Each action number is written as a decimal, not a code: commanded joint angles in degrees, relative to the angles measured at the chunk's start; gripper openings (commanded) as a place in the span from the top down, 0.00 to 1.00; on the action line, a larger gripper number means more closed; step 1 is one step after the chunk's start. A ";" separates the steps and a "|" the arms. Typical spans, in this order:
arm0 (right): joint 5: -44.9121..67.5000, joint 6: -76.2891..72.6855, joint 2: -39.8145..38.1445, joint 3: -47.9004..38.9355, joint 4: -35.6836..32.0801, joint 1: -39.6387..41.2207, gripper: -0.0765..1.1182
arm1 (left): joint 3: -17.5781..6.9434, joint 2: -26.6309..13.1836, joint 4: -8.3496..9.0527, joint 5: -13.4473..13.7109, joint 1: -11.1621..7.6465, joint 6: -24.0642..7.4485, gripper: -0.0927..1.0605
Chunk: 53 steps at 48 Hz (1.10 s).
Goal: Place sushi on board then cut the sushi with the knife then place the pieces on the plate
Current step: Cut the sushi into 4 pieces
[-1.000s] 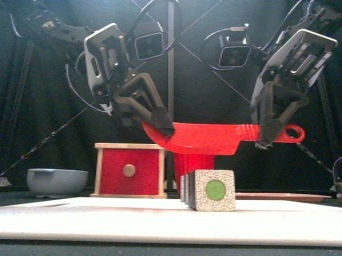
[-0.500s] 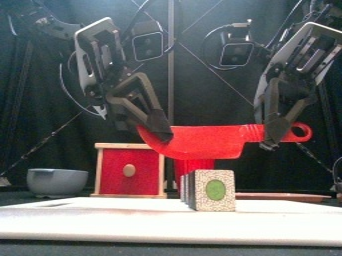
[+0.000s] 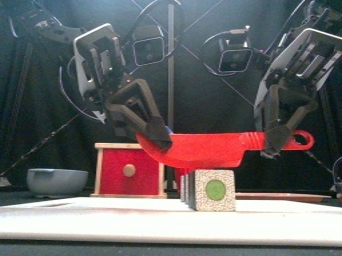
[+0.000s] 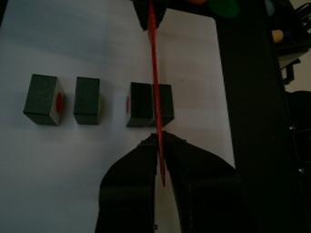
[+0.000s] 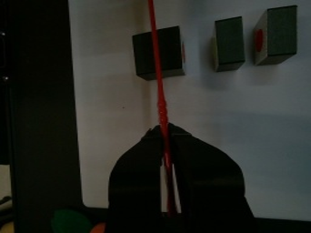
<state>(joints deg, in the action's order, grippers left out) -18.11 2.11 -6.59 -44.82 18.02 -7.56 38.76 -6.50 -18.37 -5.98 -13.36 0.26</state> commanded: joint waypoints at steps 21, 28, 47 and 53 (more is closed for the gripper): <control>0.09 -0.09 3.87 0.79 1.23 -1.14 0.74 | -0.53 -2.20 -1.32 -0.09 -0.62 0.00 0.48; 0.09 -0.09 5.19 1.14 2.20 -1.67 0.74 | -0.53 -2.81 -1.76 -0.09 -0.62 0.00 0.48; 0.09 -0.09 5.71 1.85 5.10 -4.48 0.74 | -0.70 -2.72 -4.22 -0.09 -2.72 0.00 0.48; 0.00 -0.09 5.71 2.02 5.63 -5.10 0.74 | -0.70 -2.55 -5.01 -0.09 -3.25 0.00 0.48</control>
<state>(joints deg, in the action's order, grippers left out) -17.84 2.11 0.09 -43.24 23.38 -11.95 38.58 -9.93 -22.94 -6.24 -15.82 0.18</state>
